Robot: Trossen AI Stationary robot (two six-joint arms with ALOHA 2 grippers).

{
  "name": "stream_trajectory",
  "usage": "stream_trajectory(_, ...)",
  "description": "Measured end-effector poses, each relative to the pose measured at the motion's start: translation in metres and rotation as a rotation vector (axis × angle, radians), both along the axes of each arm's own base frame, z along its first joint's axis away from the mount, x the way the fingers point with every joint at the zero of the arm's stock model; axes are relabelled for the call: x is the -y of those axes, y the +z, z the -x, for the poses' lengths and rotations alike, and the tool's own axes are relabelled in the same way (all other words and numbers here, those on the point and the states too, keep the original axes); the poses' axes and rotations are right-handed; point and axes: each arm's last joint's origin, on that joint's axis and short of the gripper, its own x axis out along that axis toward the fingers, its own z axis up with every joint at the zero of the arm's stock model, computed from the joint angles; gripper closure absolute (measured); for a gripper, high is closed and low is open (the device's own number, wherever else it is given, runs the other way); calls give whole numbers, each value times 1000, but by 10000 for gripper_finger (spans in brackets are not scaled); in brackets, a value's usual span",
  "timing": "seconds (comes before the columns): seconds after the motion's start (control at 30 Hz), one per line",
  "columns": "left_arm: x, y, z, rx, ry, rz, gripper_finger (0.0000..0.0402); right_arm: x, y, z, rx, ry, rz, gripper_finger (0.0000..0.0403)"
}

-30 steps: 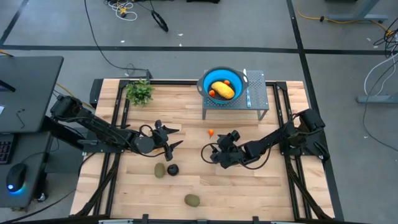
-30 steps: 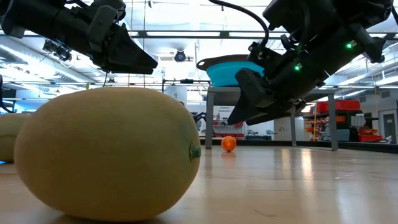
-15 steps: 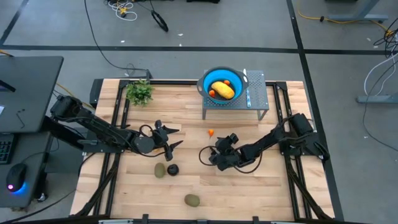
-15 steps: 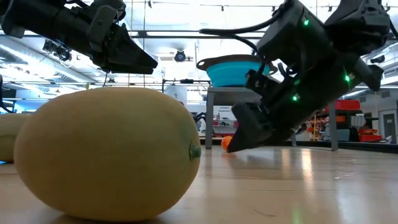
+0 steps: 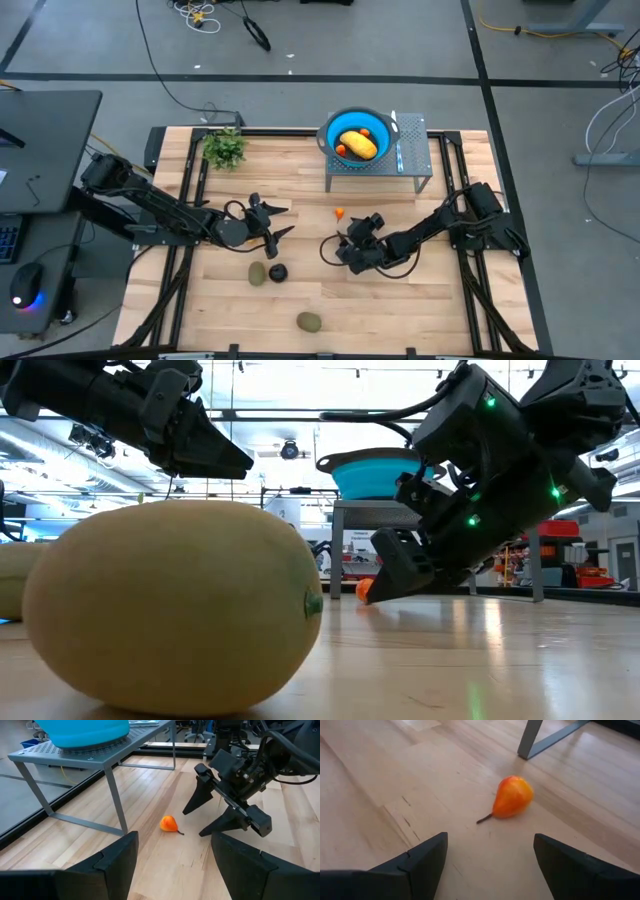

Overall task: Pick & Place Fruit
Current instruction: Put the yellow peach into the blue strainer bowl

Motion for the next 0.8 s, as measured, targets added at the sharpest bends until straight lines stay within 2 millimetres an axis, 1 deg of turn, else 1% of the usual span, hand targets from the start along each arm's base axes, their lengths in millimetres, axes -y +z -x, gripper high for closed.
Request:
stream_trajectory(0.43,0,0,0,-3,-3,-8,143,2,1,1,20,-48,73,96)
stream_trajectory(0.63,-5,1,-2,-5,9,-24,143,-1,-14,3,13,-62,67,96)
stream_trajectory(0.8,-7,0,-3,-11,-23,-6,143,-4,-18,4,29,-77,88,96)
